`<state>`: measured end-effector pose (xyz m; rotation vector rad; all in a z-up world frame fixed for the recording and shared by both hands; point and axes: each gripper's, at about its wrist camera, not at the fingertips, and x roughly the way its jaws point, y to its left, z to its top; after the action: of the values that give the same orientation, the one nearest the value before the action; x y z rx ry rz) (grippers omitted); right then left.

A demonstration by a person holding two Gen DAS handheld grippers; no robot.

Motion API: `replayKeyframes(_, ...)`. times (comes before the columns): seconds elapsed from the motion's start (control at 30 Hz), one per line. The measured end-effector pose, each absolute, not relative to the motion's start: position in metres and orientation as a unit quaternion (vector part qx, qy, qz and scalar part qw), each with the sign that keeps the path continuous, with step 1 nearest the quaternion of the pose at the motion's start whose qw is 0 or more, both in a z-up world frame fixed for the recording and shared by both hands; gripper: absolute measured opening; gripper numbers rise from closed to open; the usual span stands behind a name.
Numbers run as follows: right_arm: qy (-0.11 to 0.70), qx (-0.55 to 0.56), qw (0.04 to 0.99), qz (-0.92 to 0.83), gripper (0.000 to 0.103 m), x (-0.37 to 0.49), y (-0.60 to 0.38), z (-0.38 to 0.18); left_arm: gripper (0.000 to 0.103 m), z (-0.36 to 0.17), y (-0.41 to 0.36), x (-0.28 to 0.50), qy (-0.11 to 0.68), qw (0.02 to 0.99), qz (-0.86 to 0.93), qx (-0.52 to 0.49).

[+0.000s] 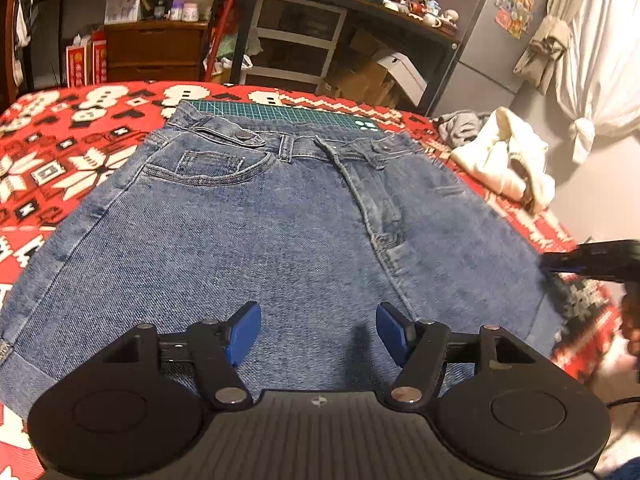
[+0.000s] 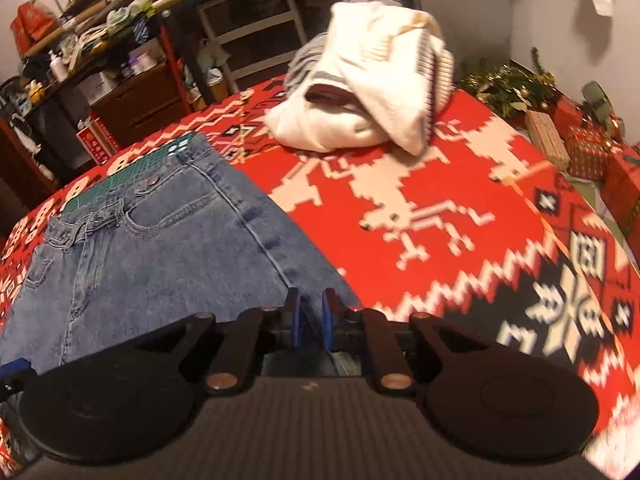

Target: Fold clothes

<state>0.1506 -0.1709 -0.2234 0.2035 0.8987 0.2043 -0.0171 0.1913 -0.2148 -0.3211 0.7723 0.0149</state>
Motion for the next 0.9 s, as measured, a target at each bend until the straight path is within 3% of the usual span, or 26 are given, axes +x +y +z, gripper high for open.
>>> replayKeyframes(0.2, 0.431, 0.069, 0.890, 0.130, 0.017, 0.179, -0.148, -0.226, 0.063, -0.204, 0.199, -0.006, 0.375, 0.914, 0.027, -0.153)
replayKeyframes(0.73, 0.386, -0.019, 0.901, 0.196, 0.017, 0.281, -0.068, -0.237, 0.063, -0.194, 0.226, 0.072, 0.398, 0.905, 0.100, -0.112)
replayKeyframes(0.9, 0.365, -0.005, 0.908, 0.204, 0.014, 0.279, -0.074, -0.244, 0.073, -0.200, 0.217, 0.092, 0.399, 0.907, 0.098, -0.096)
